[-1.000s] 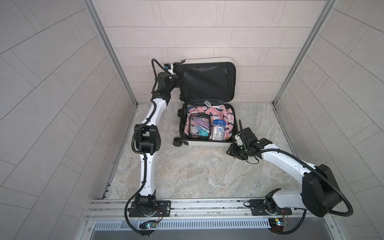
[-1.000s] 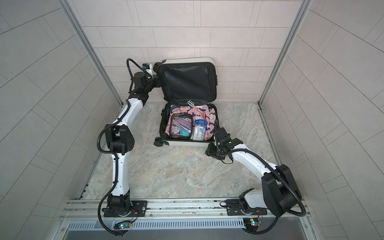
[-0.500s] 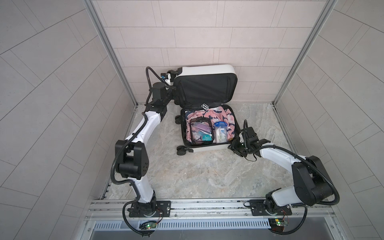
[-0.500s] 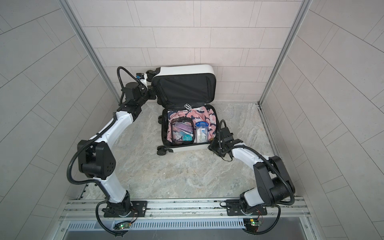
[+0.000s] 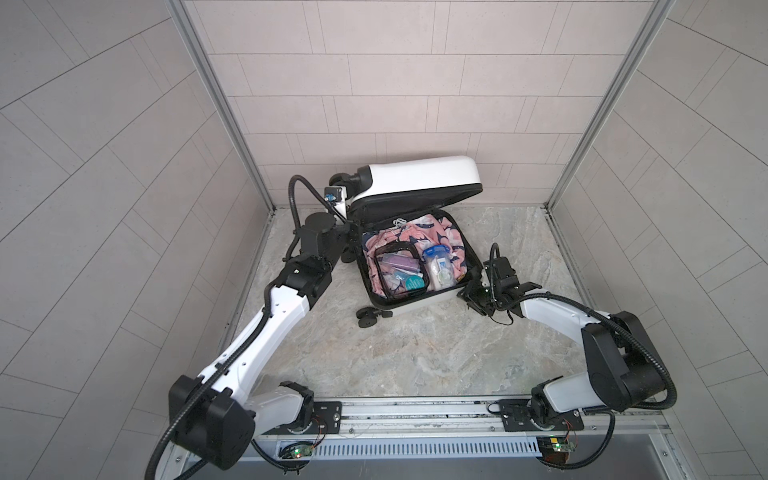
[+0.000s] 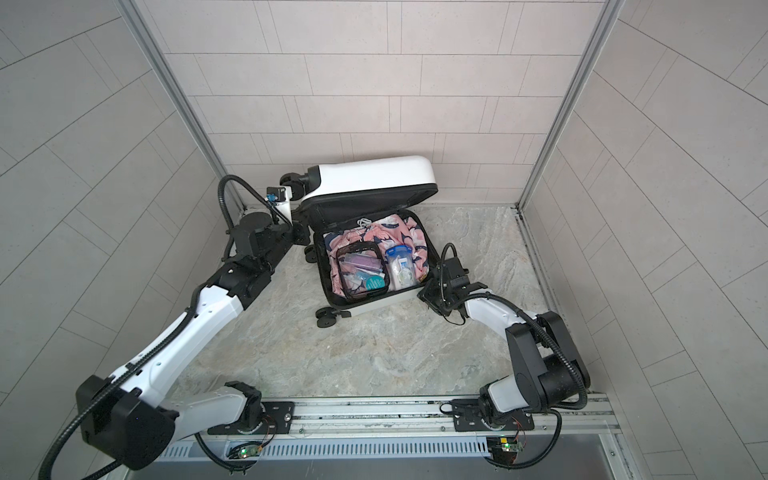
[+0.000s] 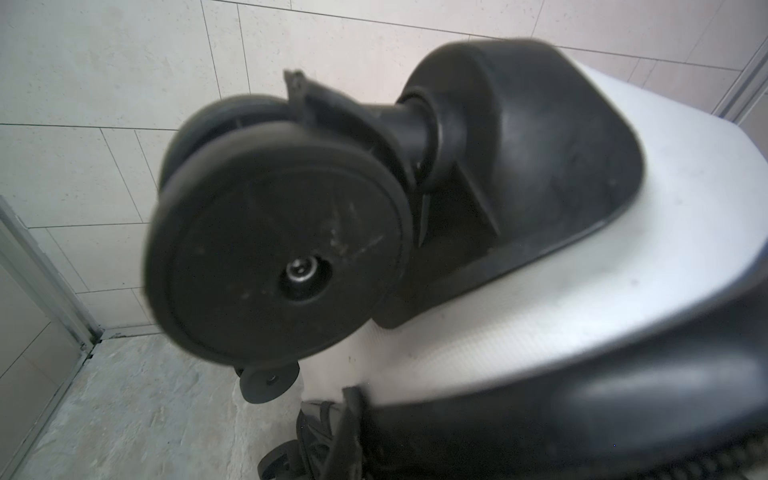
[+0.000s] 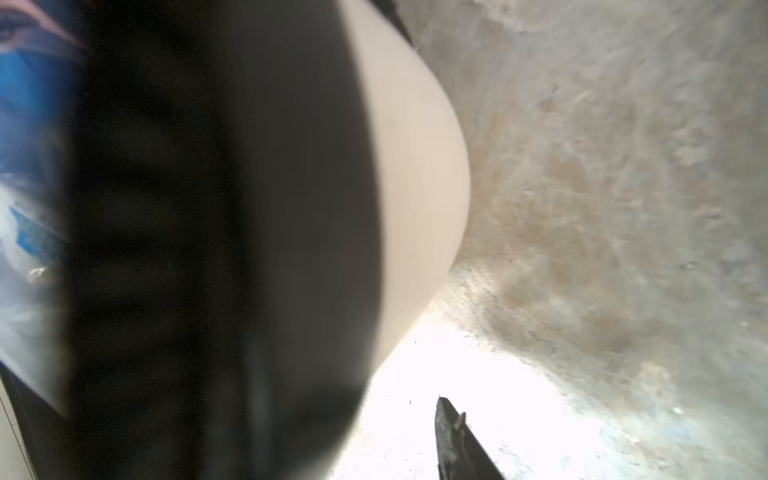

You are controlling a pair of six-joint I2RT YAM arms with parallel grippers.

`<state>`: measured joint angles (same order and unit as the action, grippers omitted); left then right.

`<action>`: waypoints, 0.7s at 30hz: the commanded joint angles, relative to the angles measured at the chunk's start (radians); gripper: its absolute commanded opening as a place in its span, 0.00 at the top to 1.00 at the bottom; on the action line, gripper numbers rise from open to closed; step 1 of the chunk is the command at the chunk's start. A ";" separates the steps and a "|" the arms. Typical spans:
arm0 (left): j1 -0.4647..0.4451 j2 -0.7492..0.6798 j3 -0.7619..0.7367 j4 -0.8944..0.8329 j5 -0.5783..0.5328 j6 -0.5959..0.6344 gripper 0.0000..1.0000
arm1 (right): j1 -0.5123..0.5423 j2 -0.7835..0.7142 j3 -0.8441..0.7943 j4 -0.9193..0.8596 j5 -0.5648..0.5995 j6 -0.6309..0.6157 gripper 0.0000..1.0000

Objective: Pack the luggage
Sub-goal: 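Push the suitcase lid closed with the left gripper while the right holds the suitcase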

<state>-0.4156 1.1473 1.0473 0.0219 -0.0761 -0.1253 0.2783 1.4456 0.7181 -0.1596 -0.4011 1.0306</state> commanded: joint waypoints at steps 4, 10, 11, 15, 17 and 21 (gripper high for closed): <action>-0.163 -0.213 -0.096 -0.119 0.080 -0.190 0.58 | -0.013 0.007 -0.013 0.104 0.008 0.052 0.52; -0.228 -0.364 -0.177 -0.286 0.069 -0.247 0.00 | -0.087 -0.035 -0.040 0.029 0.004 0.014 0.48; -0.241 -0.409 -0.177 -0.325 0.070 -0.250 0.00 | -0.106 -0.050 -0.043 0.008 0.005 0.001 0.46; -0.255 -0.485 -0.175 -0.439 0.021 -0.264 0.06 | -0.163 -0.099 -0.045 -0.082 0.005 -0.045 0.44; -0.254 -0.493 -0.154 -0.471 -0.031 -0.262 0.06 | -0.178 -0.124 -0.047 -0.127 0.007 -0.063 0.44; -0.245 -0.407 -0.066 -0.517 -0.111 -0.238 0.02 | -0.180 -0.169 -0.051 -0.184 0.006 -0.083 0.44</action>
<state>-0.6678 0.6830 0.9165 -0.4389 -0.1036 -0.3672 0.0990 1.3132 0.6792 -0.2611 -0.4042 0.9810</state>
